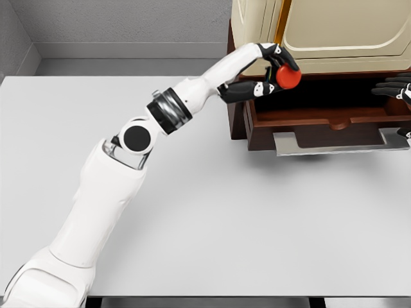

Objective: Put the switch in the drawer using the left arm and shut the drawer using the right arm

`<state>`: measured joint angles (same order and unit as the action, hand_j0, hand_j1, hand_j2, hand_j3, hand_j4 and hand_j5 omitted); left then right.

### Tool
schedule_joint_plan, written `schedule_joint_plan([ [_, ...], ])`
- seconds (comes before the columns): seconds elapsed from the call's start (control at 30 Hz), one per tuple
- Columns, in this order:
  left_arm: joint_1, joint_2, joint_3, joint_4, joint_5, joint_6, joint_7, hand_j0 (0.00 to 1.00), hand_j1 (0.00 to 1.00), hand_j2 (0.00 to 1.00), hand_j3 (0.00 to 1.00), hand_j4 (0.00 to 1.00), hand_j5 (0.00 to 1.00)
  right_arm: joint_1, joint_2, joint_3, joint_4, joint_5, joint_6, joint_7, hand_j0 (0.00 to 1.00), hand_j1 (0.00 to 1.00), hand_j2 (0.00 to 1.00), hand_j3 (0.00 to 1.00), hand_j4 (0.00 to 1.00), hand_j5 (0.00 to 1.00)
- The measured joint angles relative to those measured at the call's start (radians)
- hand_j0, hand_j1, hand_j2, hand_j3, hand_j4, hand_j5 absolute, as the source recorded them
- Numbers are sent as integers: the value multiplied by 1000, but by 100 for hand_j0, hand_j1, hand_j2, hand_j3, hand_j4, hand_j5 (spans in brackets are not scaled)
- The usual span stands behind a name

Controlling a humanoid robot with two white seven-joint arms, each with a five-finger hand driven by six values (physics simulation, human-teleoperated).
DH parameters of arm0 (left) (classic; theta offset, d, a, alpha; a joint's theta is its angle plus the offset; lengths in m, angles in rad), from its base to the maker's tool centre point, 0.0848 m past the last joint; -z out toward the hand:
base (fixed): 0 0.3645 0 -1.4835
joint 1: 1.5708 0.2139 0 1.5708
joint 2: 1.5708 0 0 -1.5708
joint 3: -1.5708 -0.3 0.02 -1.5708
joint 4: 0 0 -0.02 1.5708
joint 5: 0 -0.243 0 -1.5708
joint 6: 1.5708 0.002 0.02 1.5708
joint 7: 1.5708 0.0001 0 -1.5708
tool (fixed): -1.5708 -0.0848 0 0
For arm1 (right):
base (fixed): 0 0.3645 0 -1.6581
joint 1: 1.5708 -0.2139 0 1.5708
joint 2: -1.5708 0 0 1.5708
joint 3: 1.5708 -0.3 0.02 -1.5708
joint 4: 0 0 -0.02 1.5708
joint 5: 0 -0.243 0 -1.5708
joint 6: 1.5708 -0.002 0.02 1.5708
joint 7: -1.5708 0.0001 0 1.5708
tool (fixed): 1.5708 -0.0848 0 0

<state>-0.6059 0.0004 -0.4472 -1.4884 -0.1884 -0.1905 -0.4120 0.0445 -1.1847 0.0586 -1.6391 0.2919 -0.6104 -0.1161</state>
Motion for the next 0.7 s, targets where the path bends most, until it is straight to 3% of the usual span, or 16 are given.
schedule_joint_plan([
  [0.33, -20, 0, -1, 56, -58, 0, 0, 54, 54, 54, 54, 54, 54, 0, 0, 0, 2, 0, 0, 0, 91, 91, 91, 91, 91, 91],
  [0.37, -20, 0, -1, 57, -60, 0, 0, 59, 59, 59, 59, 59, 59, 0, 0, 0, 1, 0, 0, 0, 91, 91, 91, 91, 91, 91],
  [0.4, -20, 0, -1, 57, -61, 0, 0, 73, 73, 73, 73, 73, 73, 0, 0, 0, 1, 0, 0, 0, 91, 91, 91, 91, 91, 91],
  [0.5, -18, 0, -2, 54, -65, 2, -9, 98, 98, 98, 98, 98, 98, 0, 0, 0, 1, 0, 0, 0, 91, 91, 91, 91, 91, 91],
  [0.7, -15, -2, -3, 48, -93, -1, -2, 100, 100, 100, 100, 100, 100, 0, 0, 0, 2, 0, 0, 0, 91, 91, 91, 91, 91, 91],
])
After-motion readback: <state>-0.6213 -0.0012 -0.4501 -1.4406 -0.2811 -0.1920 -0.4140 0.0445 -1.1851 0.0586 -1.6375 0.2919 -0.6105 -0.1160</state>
